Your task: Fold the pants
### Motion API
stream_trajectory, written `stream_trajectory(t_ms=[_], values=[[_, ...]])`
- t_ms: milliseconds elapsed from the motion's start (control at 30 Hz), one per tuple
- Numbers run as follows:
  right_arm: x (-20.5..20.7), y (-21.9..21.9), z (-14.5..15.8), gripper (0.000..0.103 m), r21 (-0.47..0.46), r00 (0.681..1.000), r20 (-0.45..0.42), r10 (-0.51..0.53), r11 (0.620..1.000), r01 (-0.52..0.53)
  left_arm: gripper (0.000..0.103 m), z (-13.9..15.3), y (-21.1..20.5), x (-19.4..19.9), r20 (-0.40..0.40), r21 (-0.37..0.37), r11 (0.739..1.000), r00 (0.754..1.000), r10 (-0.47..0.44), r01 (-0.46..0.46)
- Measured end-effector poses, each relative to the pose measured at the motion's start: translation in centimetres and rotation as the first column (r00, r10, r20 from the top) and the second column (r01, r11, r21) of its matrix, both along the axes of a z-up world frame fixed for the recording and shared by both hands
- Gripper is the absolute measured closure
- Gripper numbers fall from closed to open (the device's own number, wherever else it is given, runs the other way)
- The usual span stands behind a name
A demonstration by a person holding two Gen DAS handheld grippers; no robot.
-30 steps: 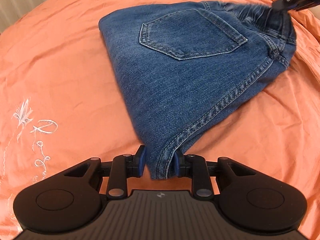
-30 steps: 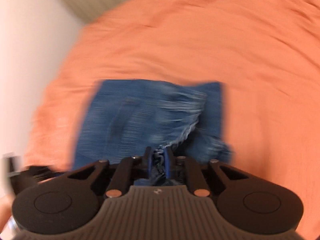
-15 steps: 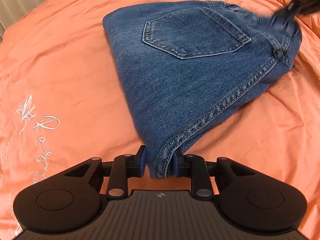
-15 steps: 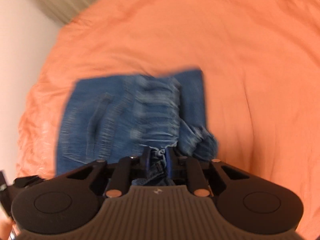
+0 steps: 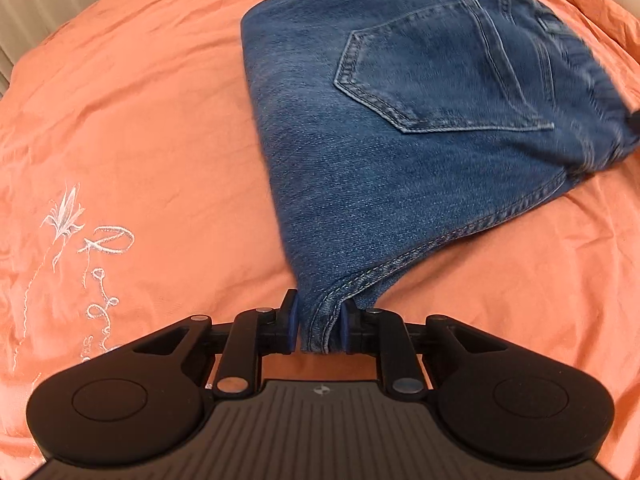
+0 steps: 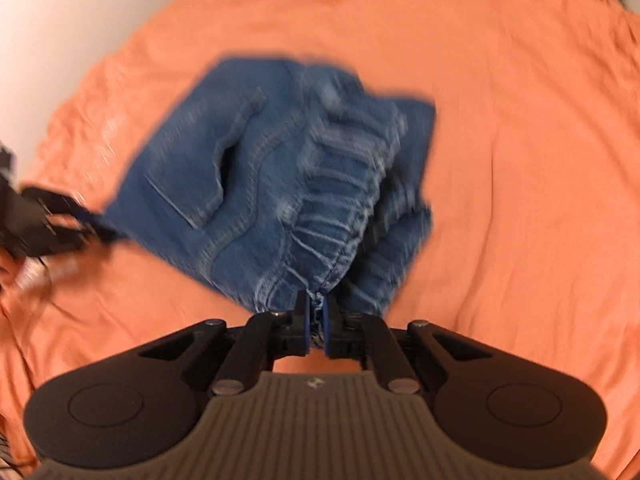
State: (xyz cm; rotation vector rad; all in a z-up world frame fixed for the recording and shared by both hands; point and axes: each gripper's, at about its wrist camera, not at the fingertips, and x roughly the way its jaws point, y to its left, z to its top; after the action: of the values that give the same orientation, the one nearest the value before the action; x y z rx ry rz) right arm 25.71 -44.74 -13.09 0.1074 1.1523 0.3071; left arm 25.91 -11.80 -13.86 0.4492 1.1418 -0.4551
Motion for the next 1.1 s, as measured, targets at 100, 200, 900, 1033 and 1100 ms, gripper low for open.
stream_trajectory(t_ms=[100, 200, 900, 1033, 1100], values=[[0.1, -0.2, -3.3, 0.103, -0.01, 0.998, -0.048, -0.026, 1.0, 0.026, 0.081, 0.8, -0.3, 0.1, -0.027, 0.0, 1.0, 0.999, -0.026, 0.026], [0.9, -0.5, -5.1, 0.101, -0.005, 0.995, -0.075, -0.062, 0.998, 0.062, 0.079, 2.3, -0.3, 0.1, -0.049, -0.011, 0.998, 0.997, -0.059, 0.059], [6.2, -6.0, -4.0, 0.044, 0.385, 0.86, -0.112, -0.499, 0.776, 0.5, 0.065, 7.1, 1.7, 5.1, 0.047, -0.13, 0.984, 0.99, 0.13, -0.123], [6.8, -5.6, -2.9, 0.089, 0.376, 0.867, -0.065, -0.493, 0.793, 0.479, 0.065, 6.9, 2.2, 5.1, 0.053, -0.122, 0.983, 0.988, 0.143, -0.136], [7.2, -3.8, -0.6, 0.093, 0.3, 0.905, 0.027, -0.424, 0.867, 0.397, 0.065, 6.6, 2.5, 5.1, 0.057, -0.127, 0.98, 0.986, 0.158, -0.15]])
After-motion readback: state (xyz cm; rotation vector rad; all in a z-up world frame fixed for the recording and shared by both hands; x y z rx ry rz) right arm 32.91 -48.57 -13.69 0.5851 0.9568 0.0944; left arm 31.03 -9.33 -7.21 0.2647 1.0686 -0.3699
